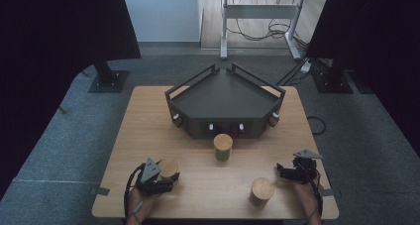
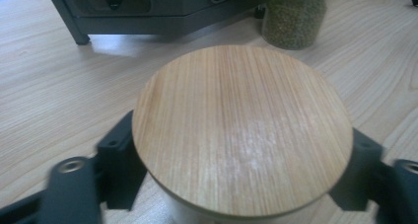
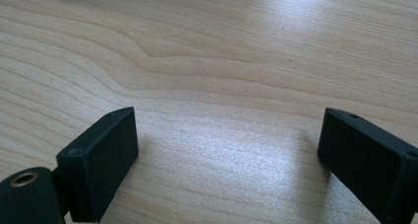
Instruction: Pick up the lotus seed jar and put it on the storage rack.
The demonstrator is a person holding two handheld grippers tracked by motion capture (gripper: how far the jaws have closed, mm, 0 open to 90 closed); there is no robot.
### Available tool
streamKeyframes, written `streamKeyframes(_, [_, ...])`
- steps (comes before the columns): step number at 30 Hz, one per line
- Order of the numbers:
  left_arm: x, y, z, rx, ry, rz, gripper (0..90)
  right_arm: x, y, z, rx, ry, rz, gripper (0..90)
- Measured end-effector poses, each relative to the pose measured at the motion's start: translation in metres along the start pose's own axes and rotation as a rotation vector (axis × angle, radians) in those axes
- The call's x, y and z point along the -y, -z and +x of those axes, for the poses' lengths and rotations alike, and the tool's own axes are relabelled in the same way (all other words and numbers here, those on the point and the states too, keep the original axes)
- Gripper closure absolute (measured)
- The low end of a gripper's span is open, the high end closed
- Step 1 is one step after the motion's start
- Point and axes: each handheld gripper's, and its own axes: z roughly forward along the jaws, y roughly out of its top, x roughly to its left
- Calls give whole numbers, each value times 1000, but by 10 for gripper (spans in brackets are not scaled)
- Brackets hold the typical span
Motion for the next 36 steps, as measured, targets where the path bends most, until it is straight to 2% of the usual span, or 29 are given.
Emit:
streamKeyframes(8, [-1,0,0,3,7,4,258,0,0,0,0,1,0,80])
streamKeyframes(21, [-6,0,-5,-26,5,-1,258,0,0,0,-1,1,0,80])
streamKeyframes(36, [-18,7,-7,-70,65,-50,259,0,0,0,-1,1,0,80])
